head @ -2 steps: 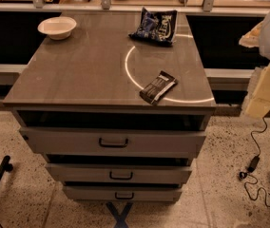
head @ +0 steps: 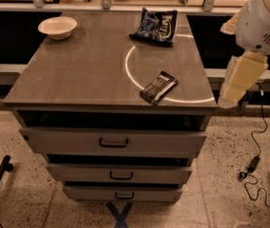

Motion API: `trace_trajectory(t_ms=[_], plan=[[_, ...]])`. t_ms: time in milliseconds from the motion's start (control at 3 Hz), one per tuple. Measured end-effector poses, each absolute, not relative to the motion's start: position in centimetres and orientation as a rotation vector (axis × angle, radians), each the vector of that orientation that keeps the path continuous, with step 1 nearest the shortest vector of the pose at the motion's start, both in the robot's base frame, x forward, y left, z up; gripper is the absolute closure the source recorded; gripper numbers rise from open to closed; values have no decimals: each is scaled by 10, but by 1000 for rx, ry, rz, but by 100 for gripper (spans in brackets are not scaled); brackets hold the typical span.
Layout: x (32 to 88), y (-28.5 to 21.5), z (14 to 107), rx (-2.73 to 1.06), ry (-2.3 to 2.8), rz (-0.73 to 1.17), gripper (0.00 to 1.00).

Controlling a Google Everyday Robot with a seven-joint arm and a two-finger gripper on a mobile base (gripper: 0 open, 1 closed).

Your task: Move blue chip bag near rxbar chocolate

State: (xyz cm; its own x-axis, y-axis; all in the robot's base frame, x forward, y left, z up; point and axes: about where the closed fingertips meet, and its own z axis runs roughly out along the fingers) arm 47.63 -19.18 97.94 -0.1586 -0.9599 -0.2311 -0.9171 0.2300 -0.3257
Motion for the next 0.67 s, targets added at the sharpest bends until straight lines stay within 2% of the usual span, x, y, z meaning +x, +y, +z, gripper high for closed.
trace_trajectory(t_ms=[667], plan=[[612,-92,1005,-1684,1823,-252,0]])
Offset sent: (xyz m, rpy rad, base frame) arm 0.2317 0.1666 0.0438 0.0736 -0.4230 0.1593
